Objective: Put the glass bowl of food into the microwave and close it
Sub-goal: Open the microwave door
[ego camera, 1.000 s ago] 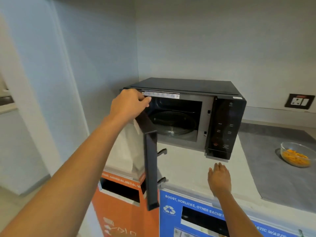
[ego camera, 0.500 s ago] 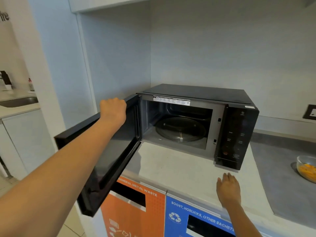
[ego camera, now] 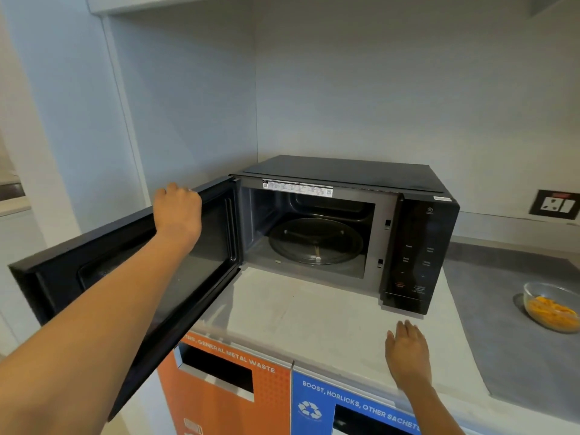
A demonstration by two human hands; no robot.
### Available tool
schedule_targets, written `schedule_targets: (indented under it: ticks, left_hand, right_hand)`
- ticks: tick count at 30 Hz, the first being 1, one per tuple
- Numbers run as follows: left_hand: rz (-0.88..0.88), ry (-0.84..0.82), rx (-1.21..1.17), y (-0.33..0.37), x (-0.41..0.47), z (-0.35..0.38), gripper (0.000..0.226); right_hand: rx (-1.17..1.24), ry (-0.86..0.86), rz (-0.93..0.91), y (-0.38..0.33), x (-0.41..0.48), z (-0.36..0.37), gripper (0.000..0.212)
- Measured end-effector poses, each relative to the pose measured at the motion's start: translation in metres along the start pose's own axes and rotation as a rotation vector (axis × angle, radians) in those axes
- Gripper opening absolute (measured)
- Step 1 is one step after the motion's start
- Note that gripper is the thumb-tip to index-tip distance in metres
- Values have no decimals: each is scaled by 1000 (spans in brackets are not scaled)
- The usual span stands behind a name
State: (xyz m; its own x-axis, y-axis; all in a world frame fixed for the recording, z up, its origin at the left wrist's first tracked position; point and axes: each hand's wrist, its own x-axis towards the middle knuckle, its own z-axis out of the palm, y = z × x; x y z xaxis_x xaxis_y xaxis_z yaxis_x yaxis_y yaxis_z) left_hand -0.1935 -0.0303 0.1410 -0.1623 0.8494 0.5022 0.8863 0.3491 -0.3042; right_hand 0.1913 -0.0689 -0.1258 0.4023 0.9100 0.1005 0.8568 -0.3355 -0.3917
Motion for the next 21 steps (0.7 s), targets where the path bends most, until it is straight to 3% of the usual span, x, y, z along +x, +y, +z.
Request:
schedule_targets:
  ticks: [11,15,21]
  left_hand:
    - [-122,-25,-208,9,15,6,18]
    - [-137,-7,-304,5,21,6,46]
    - [-115,4,-328,3,20,7,48]
  right_hand:
    - [7,-3,22,0,1,1,55]
    - [11,-11,38,-2,1,1,55]
    - [0,-20,32,-2,-1,-2,55]
